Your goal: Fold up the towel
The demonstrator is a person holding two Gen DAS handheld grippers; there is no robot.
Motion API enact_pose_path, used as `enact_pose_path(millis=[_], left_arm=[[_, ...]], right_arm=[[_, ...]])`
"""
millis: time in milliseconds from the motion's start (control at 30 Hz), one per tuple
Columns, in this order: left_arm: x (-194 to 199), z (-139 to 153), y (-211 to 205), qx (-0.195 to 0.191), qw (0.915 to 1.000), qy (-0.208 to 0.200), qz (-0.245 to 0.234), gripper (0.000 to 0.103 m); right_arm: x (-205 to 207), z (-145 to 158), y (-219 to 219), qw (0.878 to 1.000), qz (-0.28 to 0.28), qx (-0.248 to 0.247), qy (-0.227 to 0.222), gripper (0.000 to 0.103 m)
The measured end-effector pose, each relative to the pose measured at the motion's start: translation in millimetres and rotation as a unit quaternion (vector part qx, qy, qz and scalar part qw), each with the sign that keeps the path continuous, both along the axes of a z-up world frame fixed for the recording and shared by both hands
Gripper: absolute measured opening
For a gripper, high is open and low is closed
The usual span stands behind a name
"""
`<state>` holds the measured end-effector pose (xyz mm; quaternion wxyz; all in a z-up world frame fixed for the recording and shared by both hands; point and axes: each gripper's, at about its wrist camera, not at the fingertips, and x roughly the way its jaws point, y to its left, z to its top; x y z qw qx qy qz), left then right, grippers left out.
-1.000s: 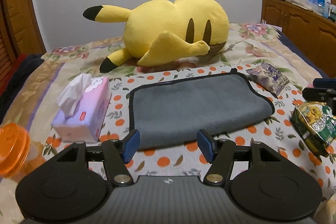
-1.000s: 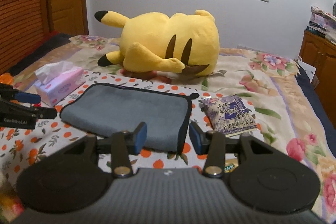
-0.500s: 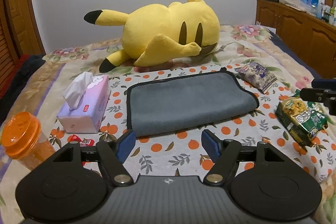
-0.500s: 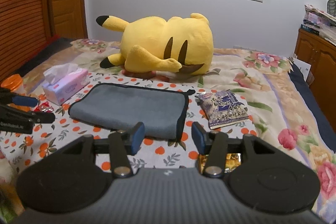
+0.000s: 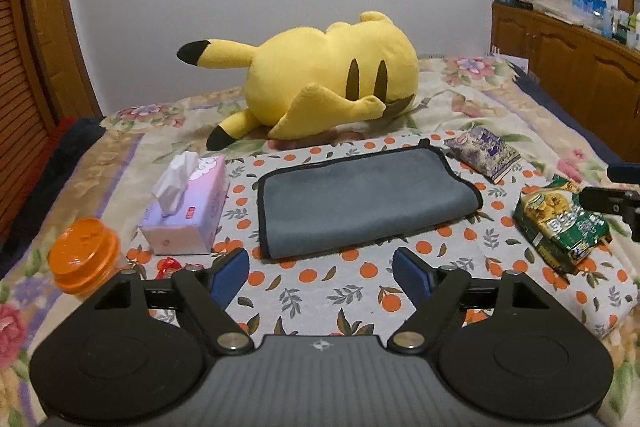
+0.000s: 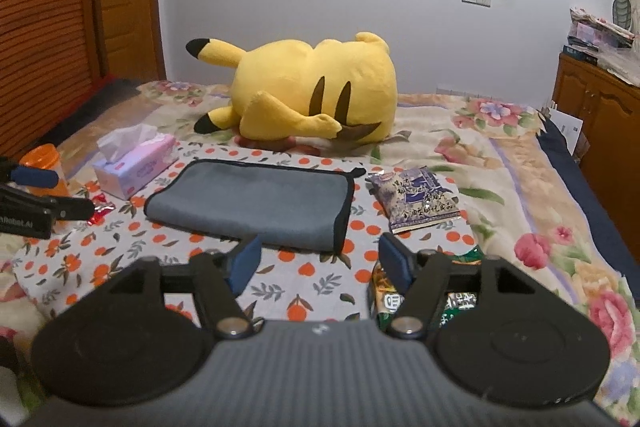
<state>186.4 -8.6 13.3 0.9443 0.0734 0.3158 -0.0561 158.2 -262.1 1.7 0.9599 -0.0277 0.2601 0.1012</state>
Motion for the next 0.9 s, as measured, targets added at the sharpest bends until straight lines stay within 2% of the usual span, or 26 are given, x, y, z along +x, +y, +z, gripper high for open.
enact_pose_path(millis=[267,500,600,733,800,900], left_arm=[[-25.6,20.0,2.4,-0.002,0.9999,-0.012,0.001,0.095],[-43.9,28.3,11.9,-0.01,0.9998,-0.014,0.006,0.1],[-51.8,31.0,13.9,-0.012,0.9998,-0.015,0.006,0.103],[-59.7,34.7,15.4,-0.015,0.9998,-0.011,0.009,0.103],[-64.5,36.5,15.8,-0.015,0.9998,-0.013,0.009,0.103],[-71.3,38.4,14.6,-0.014,0.9998,-0.015,0.009,0.103]], right_arm=[[-20.9,18.4,4.2,1.0,0.002,0.009,-0.017,0.083],[-37.3,30.0,5.7,1.0,0.006,0.015,-0.027,0.085],[-44.1,33.9,5.4,0.999,0.004,0.018,-0.029,0.089],[-53.3,39.9,6.0,0.999,0.003,0.02,-0.036,0.091],[-57.1,42.9,6.9,0.999,0.002,0.02,-0.04,0.102],[-64.1,46.0,7.0,0.999,0.002,0.025,-0.047,0.103]])
